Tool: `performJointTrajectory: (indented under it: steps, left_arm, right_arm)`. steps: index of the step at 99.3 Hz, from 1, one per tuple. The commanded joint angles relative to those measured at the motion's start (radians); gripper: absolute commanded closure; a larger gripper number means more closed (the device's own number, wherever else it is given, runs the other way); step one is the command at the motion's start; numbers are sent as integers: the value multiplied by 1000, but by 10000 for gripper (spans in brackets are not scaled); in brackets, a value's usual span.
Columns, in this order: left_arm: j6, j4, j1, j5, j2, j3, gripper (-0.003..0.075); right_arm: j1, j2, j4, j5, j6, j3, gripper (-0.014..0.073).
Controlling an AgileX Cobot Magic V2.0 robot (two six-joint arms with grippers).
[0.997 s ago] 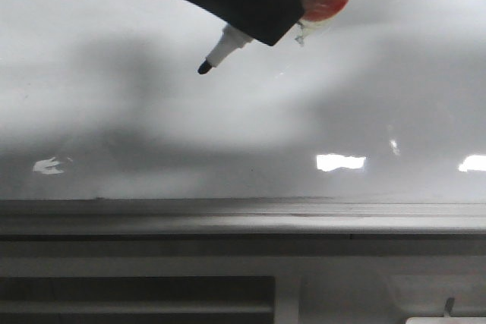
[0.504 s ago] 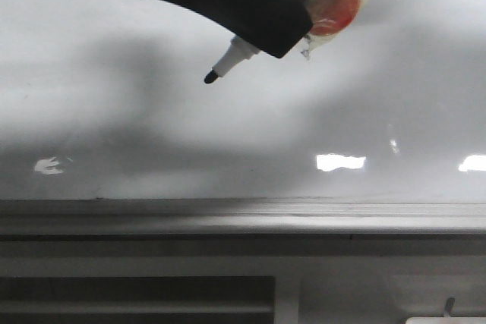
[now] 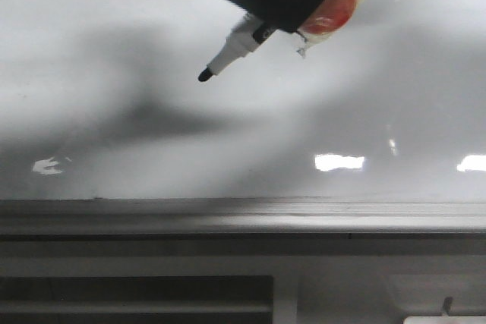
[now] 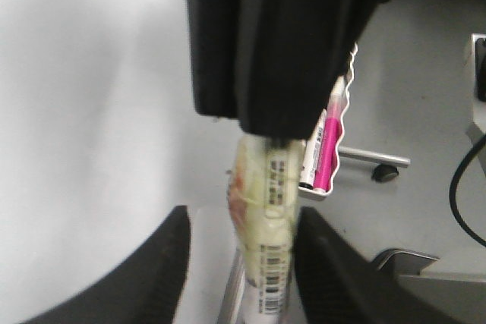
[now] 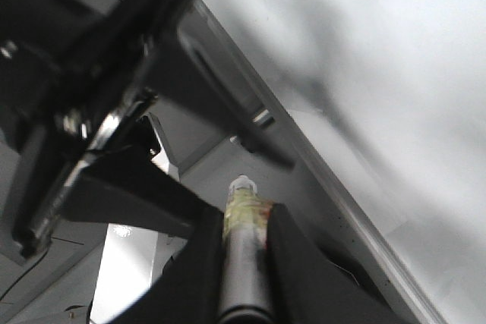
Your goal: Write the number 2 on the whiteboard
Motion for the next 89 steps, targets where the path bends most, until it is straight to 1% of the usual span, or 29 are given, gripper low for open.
performJointTrajectory:
  steps: [1,5,12,17,24,28,31,33,35,36,37,39,42,44,55,63,70,78,89]
  left_arm:
    - [-9,-25,22,-73,-65,-39,206]
    - [-11,-30,40,-73,-86,-39,192]
    - [-11,-45,75,-72,-124,-39,200]
    - [-11,-84,102,-72,-152,-39,219]
    - [-11,-146,141,-72,-191,-34,281]
    - [-11,-170,161,-75,-213,-24,345]
    - [-11,-184,176,-86,-231,-11,415]
    - [-11,-189,181,-90,-238,-5,447]
    - [-11,-197,189,-99,-251,9,517]
    - [-11,-200,189,-102,-254,13,536]
    - [-11,-203,194,-108,-257,17,575]
    - [-11,-205,195,-115,-267,31,613]
    - [-11,-207,198,-135,-284,55,711]
    - [-11,-207,198,-150,-290,66,738]
    - [-11,-247,198,-261,-348,157,741]
    - [-11,-274,198,-354,-390,221,741]
    - [-11,-290,198,-408,-421,262,741]
    - [-11,-290,198,-437,-446,291,741]
    - [-11,-290,198,-439,-458,302,741]
  right_arm:
    - [3,-45,69,-23,-2,-14,655]
    - [3,-67,69,-52,-2,-1,655]
    - [3,-117,66,-127,-2,34,655]
    - [3,-164,66,-192,-2,73,655]
    - [3,-233,66,-279,-2,126,655]
    - [3,-274,66,-320,-2,151,656]
    - [3,-305,66,-354,-2,177,656]
    - [3,-317,66,-368,-2,187,656]
    - [3,-333,66,-387,-2,205,656]
    - [3,-345,66,-400,-2,209,656]
    - [3,-351,66,-406,-2,218,656]
    - [3,-367,66,-425,-2,230,656]
    - [3,-388,66,-451,-2,245,656]
    - [3,-402,66,-470,-2,256,656]
    - [3,-452,75,-551,-2,296,656]
    - [3,-457,79,-592,-2,310,657]
    - [3,-452,84,-624,-4,317,660]
    - [3,-442,137,-645,-61,322,660]
    - [3,-409,212,-646,-135,324,660]
